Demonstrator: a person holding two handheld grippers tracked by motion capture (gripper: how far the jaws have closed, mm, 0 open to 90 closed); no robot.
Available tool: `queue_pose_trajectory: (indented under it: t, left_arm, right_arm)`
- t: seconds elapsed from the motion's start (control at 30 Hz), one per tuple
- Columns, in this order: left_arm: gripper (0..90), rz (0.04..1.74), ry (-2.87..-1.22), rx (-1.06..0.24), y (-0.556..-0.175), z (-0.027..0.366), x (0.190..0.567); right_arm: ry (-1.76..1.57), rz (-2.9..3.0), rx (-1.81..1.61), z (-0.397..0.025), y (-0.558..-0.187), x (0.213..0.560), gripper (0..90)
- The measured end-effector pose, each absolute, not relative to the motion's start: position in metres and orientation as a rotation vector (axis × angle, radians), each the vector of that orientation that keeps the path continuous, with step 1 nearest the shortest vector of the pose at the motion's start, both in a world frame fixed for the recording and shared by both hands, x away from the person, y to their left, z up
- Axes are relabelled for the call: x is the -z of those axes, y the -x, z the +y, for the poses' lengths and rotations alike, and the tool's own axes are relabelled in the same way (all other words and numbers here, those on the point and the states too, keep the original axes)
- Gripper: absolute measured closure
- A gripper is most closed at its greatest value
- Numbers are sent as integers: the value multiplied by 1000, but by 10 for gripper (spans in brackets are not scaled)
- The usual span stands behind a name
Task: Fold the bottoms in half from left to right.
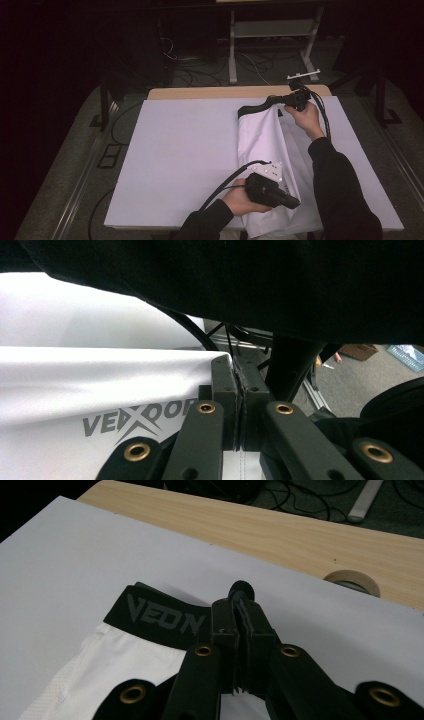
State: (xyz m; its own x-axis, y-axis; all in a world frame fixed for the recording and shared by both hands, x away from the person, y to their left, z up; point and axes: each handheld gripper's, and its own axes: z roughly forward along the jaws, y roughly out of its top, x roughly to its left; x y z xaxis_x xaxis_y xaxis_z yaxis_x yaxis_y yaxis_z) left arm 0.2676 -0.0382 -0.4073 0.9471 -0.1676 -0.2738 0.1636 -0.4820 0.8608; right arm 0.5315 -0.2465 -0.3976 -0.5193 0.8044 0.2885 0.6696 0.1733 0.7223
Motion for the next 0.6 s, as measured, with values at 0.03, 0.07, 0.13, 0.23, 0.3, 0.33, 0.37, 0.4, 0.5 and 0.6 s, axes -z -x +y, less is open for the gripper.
queue_pose_trajectory:
  t: [0.03,0.07,0.13,0.23,0.3,0.33,0.37,0.4,0.5,0.6]
  left_arm:
    - [878,0,-2039,397,-268,-40,408]
    - [878,-3,-2041,396,-268,-41,408]
    - [878,0,-2042,399,-267,-43,409]
    - [878,4,-2039,403,-267,-46,411]
    - [878,1,-2041,403,-268,-47,411]
    - [878,3,-2037,405,-268,-48,412]
    - [878,4,-2036,406,-268,-49,413]
    - [878,4,-2039,407,-268,-50,413]
    - [878,9,-2041,411,-269,-52,416]
    - [878,13,-2037,411,-271,-53,417]
  right_arm:
    - [-1454,2279,-1263,-247,-532,399,854]
    - [-1456,2281,-1262,-248,-532,400,854]
    - [-1461,2279,-1266,-250,-532,401,854]
    - [-1467,2283,-1255,-252,-532,403,854]
    - [-1471,2282,-1247,-252,-532,404,854]
    - [-1471,2281,-1249,-253,-532,405,854]
    - [-1474,2280,-1245,-254,-532,406,854]
    - [-1473,2280,-1243,-254,-532,407,854]
    - [-1481,2285,-1227,-255,-533,411,854]
    - [-1480,2291,-1206,-257,-534,414,854]
